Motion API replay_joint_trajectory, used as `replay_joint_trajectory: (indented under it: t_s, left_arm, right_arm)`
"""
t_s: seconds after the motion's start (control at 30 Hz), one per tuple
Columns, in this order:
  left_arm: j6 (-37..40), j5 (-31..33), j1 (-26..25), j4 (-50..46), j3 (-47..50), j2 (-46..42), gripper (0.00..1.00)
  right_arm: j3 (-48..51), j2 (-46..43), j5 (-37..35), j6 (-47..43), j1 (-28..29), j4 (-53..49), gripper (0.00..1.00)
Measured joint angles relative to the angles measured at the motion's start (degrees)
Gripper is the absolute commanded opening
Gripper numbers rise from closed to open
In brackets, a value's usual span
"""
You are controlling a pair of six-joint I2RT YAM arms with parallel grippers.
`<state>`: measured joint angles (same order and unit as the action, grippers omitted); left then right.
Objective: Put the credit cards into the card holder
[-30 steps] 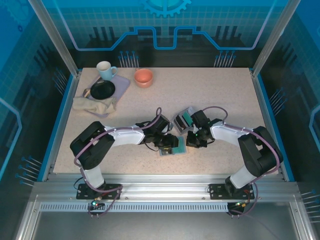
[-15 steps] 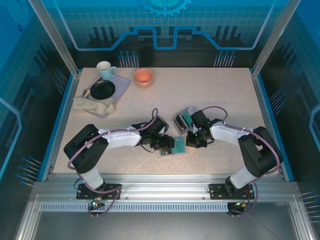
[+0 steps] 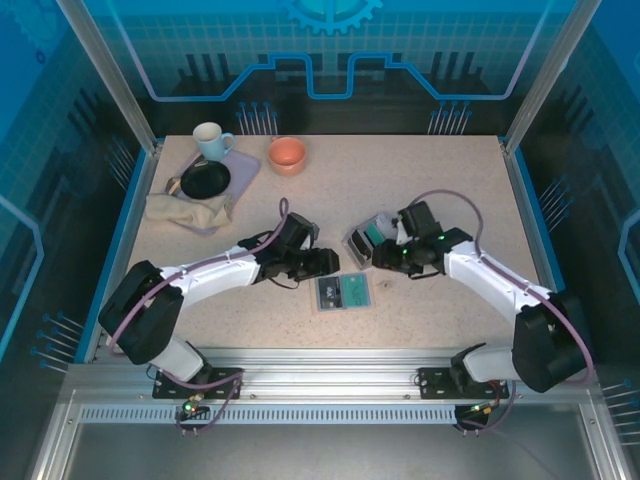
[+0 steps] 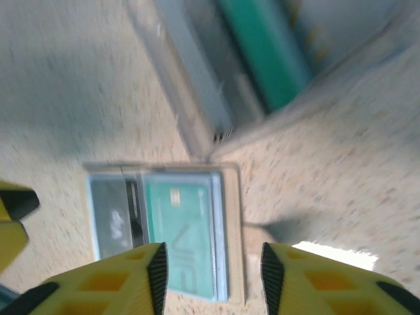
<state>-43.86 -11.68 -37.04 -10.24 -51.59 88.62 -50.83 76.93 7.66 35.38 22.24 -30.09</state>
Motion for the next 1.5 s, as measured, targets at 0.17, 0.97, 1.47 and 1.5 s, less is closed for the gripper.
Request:
replay_joint_trajectory:
  t_s: [0.17, 0.97, 1.47, 1.5]
  left_arm:
    - [-3.5, -3.3, 4.1, 2.0, -2.2, 3.7, 0.69]
    - [-8.7, -9.4, 6.6, -1.0, -23.7, 25.0, 0.6]
    - [-8.6, -9.8, 6.7, -3.8, -25.4, 27.7, 0.46]
    - [-8.5, -9.8, 6.7, -3.8, -25.4, 27.7, 0.44]
  right_arm:
    - [-9.7, 5.9, 1.2, -4.9, -9.2, -0.7, 0.71]
    - [-18.3, 28.3, 19.9, -5.6, -12.1, 2.4, 0.67]
    - [-20.5, 21.5, 9.2, -9.7, -10.9, -6.2, 0.64]
    - [-20.7, 21.1, 7.4, -10.6, -10.3, -7.1, 0.63]
